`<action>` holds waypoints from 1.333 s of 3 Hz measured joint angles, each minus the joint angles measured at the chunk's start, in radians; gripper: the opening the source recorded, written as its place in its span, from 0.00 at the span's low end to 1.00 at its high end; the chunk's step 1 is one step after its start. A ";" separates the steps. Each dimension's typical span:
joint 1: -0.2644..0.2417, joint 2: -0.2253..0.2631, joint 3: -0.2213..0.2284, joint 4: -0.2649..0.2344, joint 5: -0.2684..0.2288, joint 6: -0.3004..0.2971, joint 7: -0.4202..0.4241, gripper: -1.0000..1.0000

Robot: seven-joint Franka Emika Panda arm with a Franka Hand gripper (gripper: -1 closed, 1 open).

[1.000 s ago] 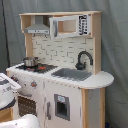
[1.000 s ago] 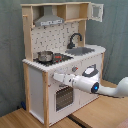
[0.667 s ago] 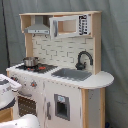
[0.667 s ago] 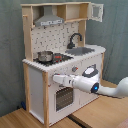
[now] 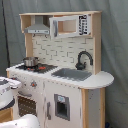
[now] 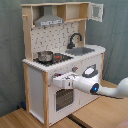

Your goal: Play with the kitchen

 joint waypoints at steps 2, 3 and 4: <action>0.001 -0.001 0.000 0.001 -0.001 -0.004 -0.208 0.00; 0.001 0.000 0.000 0.001 0.000 -0.006 -0.238 0.00; 0.001 0.000 0.000 0.001 0.000 -0.006 -0.238 1.00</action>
